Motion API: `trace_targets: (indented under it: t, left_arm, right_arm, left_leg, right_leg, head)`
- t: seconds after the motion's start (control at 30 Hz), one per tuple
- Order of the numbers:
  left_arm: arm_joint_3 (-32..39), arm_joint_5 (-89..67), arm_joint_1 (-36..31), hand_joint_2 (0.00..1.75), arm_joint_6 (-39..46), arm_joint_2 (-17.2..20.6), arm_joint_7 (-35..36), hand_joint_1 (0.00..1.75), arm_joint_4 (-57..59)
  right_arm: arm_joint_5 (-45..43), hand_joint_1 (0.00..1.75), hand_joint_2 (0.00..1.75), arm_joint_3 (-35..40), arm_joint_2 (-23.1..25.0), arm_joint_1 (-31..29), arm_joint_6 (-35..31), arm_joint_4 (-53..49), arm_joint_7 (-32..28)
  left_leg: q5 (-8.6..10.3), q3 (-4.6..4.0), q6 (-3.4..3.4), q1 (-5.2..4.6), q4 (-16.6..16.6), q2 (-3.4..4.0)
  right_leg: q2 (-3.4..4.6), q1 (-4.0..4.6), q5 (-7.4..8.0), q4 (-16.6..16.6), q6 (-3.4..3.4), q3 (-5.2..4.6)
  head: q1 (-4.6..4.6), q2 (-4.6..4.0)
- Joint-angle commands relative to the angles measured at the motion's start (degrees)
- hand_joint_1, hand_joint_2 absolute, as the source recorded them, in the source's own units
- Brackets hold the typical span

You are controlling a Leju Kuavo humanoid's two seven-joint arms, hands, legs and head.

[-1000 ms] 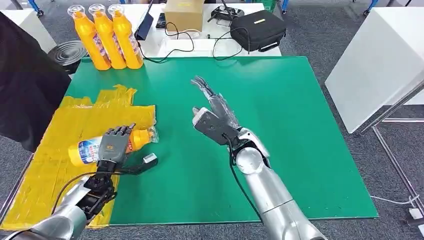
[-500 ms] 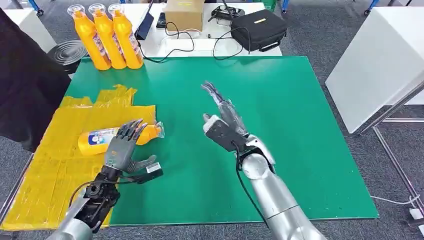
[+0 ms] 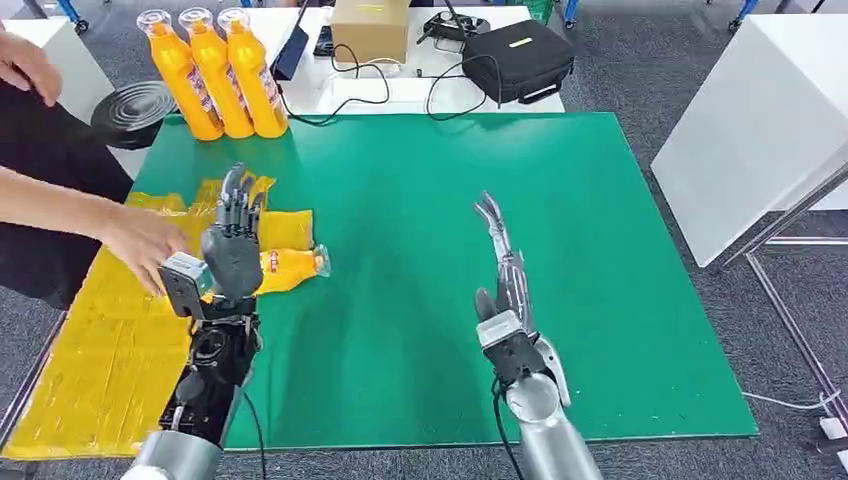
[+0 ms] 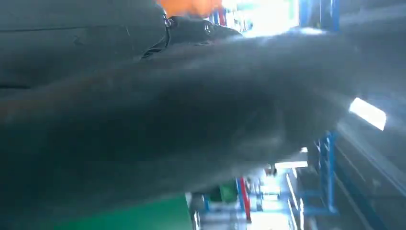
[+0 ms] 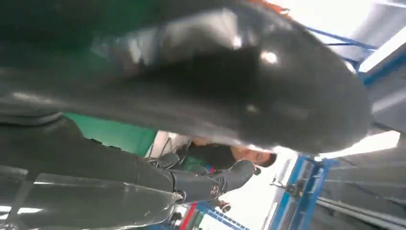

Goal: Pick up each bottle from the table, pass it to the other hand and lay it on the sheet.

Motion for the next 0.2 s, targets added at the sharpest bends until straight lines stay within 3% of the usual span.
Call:
trace_targets:
  t: [0.03, 0.2]
  left_arm:
    - [-6.6, -2.9, -3.0, 0.0, -2.8, -2.9, 0.3, 0.0, 5.7]
    - [-6.7, -3.6, -5.8, 0.0, -4.2, -3.2, 0.9, 0.0, 7.9]
  right_arm:
    - [0.7, 0.0, 0.0, -0.7, 0.8, -1.0, -0.9, -1.7, 1.0]
    - [1.5, 0.0, 0.0, 0.0, 1.3, -3.1, -0.8, -1.3, 2.6]
  left_leg:
    - [-0.11, 0.27, 0.1, -0.03, 0.0, -0.23]
    - [-0.13, 0.28, 0.11, 0.0, 0.1, -0.21]
  right_leg:
    - [-0.14, 0.0, -0.19, 0.1, -0.17, 0.32]
    - [-0.11, 0.02, -0.19, 0.1, -0.2, 0.31]
  head:
    - [0.02, 0.0]
    - [0.0, 0.0]
